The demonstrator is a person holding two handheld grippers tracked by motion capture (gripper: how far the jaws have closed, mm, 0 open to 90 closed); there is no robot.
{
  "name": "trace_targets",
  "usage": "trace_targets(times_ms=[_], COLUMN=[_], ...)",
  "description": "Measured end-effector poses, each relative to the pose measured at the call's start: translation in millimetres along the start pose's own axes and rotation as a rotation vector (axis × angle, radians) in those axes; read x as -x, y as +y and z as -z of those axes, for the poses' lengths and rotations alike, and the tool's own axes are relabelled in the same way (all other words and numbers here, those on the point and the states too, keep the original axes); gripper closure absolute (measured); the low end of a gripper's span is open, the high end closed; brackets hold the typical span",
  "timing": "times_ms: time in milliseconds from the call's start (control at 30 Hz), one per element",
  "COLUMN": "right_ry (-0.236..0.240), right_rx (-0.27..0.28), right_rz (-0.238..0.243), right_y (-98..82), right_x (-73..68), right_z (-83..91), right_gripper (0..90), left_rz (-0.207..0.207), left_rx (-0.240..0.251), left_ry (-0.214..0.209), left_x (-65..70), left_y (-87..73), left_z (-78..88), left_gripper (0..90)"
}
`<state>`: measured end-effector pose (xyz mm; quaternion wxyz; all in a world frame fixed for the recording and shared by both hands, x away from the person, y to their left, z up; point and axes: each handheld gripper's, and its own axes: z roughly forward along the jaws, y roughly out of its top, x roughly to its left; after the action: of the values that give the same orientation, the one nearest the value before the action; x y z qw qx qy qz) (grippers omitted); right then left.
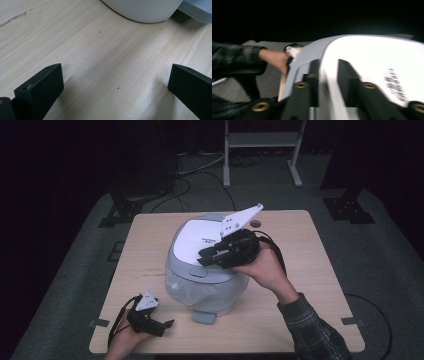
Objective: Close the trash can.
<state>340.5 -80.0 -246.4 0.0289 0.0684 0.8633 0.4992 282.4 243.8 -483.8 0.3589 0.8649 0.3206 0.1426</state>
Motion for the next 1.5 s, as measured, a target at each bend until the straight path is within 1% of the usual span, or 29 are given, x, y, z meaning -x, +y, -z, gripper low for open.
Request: trace_targets(times_ms=[67,200,233,333,400,467,633,667,733,867,900,967,1167,1333,1400,1500], right_ry=[-0.021,-0.061,-0.078,-0.106,-0.134,-0.149,-0.211,-0.217,-0.244,-0.285,-0.302,-0.326,-0.377,-0.413,-0.436,-0.451], right_rx=[0.018,0.032,0.037,0.049,0.055,0.058,0.091,0.093,0.100,0.096,0.095,0.090,0.086,0.062,0.046,0.028], right_rz=[-0.017,-0.029,-0.034,-0.041,-0.049,-0.055,-0.070,-0.070,-0.085,-0.111,-0.119,-0.137,-0.180,-0.210,-0.225,-0.235], right_y=[-1.9,-6.6,-9.0,-13.5,-17.6,-20.7,-30.7,-32.6,-39.0,-51.7,-56.1,-64.2,-85.1,-103.3,-112.3,-124.1], right_x=[3.1,6.6,7.2,8.3,9.1,8.9,5.0,4.5,2.3,0.7,0.1,-0.9,-3.4,-5.5,-7.1,-8.2], right_z=[5.6,16.9,21.4,29.4,36.7,42.8,62.5,65.4,73.1,83.8,86.3,90.0,95.8,93.9,91.8,89.1], right_gripper=[61.1,51.7,48.4,44.6,41.5,39.1,32.6,31.8,28.9,20.8,18.7,14.9,11.4,6.7,1.0,0.9], left_rz=[0.001,0.001,0.001,0.001,0.001,0.001,0.001,0.000,0.001,0.001,0.001,0.001,0.001,0.000,0.001,0.000], left_rx=[0.001,0.001,0.001,0.001,0.001,0.001,0.001,0.000,0.001,0.001,0.001,0.001,0.001,0.000,0.000,0.001], left_ry=[0.000,0.001,0.001,0.000,0.000,0.000,0.000,0.000,0.000,0.000,0.000,0.000,0.000,0.000,0.000,0.000], left_x=[0.1,0.1,0.1,0.1,0.1,0.1,0.1,0.0,0.1,0.1,0.1,0.1,0.1,0.0,0.1,0.1], left_y=[0.0,0.0,-0.1,0.0,0.0,0.0,0.0,0.0,0.0,0.0,0.0,0.0,0.0,0.0,0.0,0.0], left_z=[-0.1,-0.1,-0.1,-0.1,-0.1,-0.1,-0.1,0.0,-0.1,-0.1,-0.1,0.0,-0.1,0.0,0.0,-0.1], left_gripper=[0.0,0.0,0.0,0.0,0.0,0.0,0.0,0.0,0.0,0.0,0.0,0.0,0.0,0.0,0.0,0.0])
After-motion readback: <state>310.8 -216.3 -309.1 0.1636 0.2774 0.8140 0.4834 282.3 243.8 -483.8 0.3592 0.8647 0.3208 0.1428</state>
